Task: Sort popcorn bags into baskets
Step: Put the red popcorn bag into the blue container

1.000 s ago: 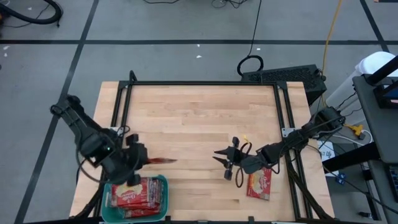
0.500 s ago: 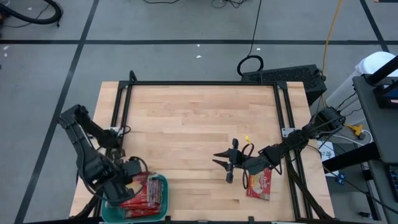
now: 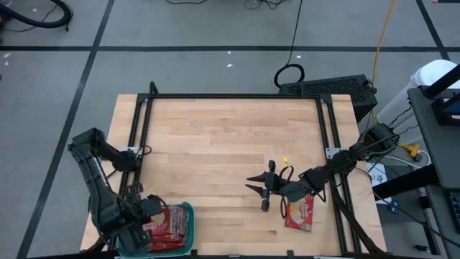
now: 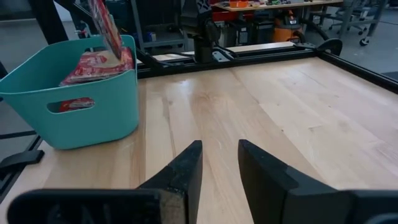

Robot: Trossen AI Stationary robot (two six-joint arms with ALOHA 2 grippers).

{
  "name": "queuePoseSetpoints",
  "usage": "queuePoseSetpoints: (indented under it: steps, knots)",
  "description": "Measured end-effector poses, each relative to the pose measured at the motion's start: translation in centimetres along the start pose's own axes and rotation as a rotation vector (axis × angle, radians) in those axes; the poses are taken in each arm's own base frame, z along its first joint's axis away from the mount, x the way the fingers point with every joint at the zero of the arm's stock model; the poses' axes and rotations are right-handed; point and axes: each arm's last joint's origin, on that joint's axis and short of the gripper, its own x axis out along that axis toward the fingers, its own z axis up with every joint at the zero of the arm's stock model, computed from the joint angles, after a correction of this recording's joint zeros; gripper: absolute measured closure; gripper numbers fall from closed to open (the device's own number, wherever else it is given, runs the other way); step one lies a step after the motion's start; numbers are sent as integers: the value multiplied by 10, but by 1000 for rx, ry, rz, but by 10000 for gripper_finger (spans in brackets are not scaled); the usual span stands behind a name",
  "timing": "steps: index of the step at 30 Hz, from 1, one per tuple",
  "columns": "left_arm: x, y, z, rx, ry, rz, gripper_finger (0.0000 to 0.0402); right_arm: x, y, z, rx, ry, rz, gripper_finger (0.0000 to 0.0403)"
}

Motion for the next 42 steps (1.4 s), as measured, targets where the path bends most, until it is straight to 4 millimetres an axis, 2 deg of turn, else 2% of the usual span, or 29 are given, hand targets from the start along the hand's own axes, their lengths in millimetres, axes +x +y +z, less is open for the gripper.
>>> queuePoseSetpoints:
  steps: [9, 15, 22, 34, 38, 42]
  knots:
    - [19, -17, -1, 3, 63, 60, 373, 0, 0, 0, 2, 0, 5, 305]
    - [20, -18, -2, -44, 97, 57, 372, 0, 1, 1, 6, 0, 28, 305]
    - [19, -20, -9, 3, 85, 57, 369, 0, 1, 1, 6, 1, 28, 305]
    - [18, -28, -17, -14, 49, 0, 297, 0, 1, 1, 6, 2, 31, 305]
    - [18, -30, -18, -10, 36, -19, 289, 0, 1, 1, 6, 2, 31, 305]
    - [19, -22, -16, -6, -72, 80, 289, 0, 1, 0, 5, 2, 32, 305]
